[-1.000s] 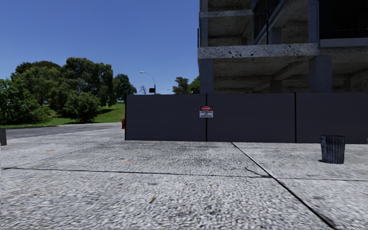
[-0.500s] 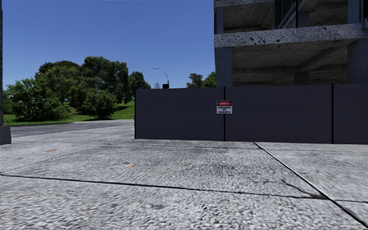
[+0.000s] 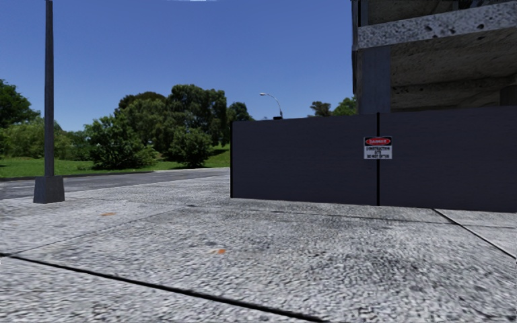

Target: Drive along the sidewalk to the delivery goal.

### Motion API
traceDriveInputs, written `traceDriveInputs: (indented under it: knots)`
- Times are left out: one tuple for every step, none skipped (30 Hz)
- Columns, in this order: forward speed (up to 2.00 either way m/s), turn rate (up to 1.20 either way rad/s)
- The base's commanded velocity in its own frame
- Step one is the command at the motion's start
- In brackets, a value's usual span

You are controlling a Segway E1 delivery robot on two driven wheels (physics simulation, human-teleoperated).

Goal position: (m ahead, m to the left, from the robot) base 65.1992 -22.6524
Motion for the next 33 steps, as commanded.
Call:
traceDriveInputs:
  knots:
    - [1.35,0.47]
    - [1.35,0.47]
    - [1.35,0.47]
    - [1.35,0.47]
    - [1.35,0.47]
    - [1.35,0.47]
    - [1.5,0.47]
    - [2.0,0.47]
    - [2.0,0.47]
    - [2.0,0.47]
    - [2.0,0.47]
    - [2.0,0.47]
    - [2.0,0.47]
    - [2.0,0.47]
    - [2.0,0.47]
    - [2.0,0.47]
    - [2.0,0.47]
    - [2.0,0.47]
    - [2.0,0.47]
    - [2.0,0.47]
    - [2.0,0.47]
    - [2.0,0.47]
    - [2.0,0.19]
    - [2.0,0.19]
    - [2.0,0.0]
    - [2.0,0.0]
    - [2.0,0.0]
    - [2.0,0.0]
    - [2.0,0.0]
    - [2.0,0.0]
    - [2.0,0.0]
    - [2.0,0.0]
    - [2.0,0.0]
